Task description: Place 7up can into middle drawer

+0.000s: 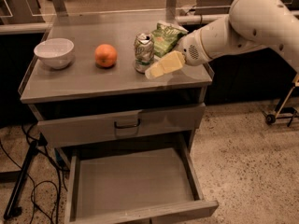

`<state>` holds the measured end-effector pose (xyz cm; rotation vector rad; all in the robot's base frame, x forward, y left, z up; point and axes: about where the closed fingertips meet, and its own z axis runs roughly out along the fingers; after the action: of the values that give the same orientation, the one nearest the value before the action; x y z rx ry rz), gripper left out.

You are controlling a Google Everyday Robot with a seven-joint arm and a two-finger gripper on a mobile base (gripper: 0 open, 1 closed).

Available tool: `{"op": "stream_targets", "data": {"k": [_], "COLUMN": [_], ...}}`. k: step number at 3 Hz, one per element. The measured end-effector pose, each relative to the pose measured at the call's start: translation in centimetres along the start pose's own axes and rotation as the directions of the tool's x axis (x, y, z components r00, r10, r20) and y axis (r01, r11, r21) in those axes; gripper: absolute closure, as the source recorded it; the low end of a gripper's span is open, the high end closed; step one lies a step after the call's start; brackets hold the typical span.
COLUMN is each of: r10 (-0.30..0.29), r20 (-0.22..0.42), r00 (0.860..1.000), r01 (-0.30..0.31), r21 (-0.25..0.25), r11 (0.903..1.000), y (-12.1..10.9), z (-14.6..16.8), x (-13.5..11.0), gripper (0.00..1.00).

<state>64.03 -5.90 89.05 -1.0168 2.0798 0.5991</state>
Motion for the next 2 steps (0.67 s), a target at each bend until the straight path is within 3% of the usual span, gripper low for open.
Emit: {"op": "stream_targets", "data": {"k": [1,2], "r10": [0.004,0.005], "r20": [0.034,0.038], "r00": [0.999,0.999], "r01": [-0.002,-0.003], "r21": [-0.037,-0.041], "r11": [0.9993,0.9992], "y": [-0.10,-0.15], "z": [2.21,2.44], "x": [-1.38,-1.50], "gripper": [0.00,0.00]}}
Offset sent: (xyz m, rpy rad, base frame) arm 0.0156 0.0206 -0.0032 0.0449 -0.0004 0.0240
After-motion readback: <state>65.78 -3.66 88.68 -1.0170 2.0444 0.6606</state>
